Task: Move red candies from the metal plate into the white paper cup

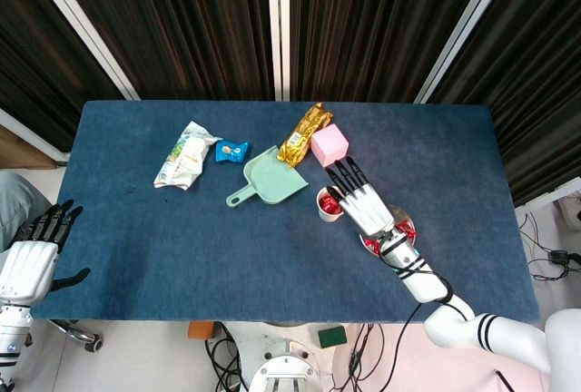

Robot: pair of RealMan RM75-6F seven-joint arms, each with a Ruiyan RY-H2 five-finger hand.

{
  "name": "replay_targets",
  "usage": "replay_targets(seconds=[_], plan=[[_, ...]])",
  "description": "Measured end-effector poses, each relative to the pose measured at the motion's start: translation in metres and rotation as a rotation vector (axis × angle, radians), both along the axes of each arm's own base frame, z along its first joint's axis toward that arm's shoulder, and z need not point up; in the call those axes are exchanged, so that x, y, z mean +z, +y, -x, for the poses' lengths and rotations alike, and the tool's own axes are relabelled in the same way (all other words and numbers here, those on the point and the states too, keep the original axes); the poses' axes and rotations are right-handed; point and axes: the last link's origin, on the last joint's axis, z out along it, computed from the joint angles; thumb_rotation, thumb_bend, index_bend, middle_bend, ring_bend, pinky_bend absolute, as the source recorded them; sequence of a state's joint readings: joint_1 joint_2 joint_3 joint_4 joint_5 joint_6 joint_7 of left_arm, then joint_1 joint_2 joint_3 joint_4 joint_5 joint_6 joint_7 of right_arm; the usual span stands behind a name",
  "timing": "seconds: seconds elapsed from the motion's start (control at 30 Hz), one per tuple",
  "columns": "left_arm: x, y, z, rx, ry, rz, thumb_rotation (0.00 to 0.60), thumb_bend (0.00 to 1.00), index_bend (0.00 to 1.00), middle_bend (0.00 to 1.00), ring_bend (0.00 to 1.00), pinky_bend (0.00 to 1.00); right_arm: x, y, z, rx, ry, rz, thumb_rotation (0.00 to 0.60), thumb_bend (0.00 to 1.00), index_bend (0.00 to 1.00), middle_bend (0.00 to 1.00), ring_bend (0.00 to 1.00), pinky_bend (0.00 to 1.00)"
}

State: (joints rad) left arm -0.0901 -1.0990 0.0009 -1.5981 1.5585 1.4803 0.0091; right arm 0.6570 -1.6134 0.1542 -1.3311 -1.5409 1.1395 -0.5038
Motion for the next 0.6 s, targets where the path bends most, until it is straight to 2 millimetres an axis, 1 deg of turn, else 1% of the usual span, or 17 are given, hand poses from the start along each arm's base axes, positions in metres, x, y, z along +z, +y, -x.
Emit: replay_targets(seconds=[0.13,0.27,0.37,0.43,0.5,0.6], plan=[[-0.001,0.000,-0.001,-0.001,0.003,0.004,0.600,0.09,0.07,0.03,0.00,0.15,0.008,0.002,0.006,-0.003,-0.007,0.015,0.600,0.32,0.10,0.06,0.00,0.00],[-0.001,-0.001,-0.001,-0.004,0.004,0.002,0.600,0.10,0.07,0.03,0.00,0.15,0.020,0.007,0.017,-0.015,-0.013,0.038,0.600,0.33,0.14,0.07,0.00,0.00],[-0.001,-0.001,-0.002,-0.004,0.004,-0.001,0.600,0.10,0.07,0.03,0.00,0.15,0.030,0.013,0.036,-0.051,-0.005,0.057,0.600,0.34,0.18,0.07,0.00,0.00],[-0.002,-0.001,-0.002,-0.005,0.005,0.003,0.600,0.10,0.07,0.03,0.00,0.15,0.037,0.016,0.052,-0.094,0.011,0.061,0.600,0.34,0.20,0.07,0.00,0.00],[-0.002,-0.001,-0.002,-0.007,0.007,0.007,0.600,0.10,0.07,0.03,0.00,0.15,0.041,0.019,0.069,-0.143,0.028,0.061,0.600,0.34,0.23,0.07,0.00,0.00],[-0.003,-0.001,-0.003,-0.009,0.009,0.007,0.600,0.09,0.07,0.03,0.00,0.15,0.044,0.023,0.091,-0.207,0.056,0.052,0.600,0.34,0.26,0.07,0.00,0.00]])
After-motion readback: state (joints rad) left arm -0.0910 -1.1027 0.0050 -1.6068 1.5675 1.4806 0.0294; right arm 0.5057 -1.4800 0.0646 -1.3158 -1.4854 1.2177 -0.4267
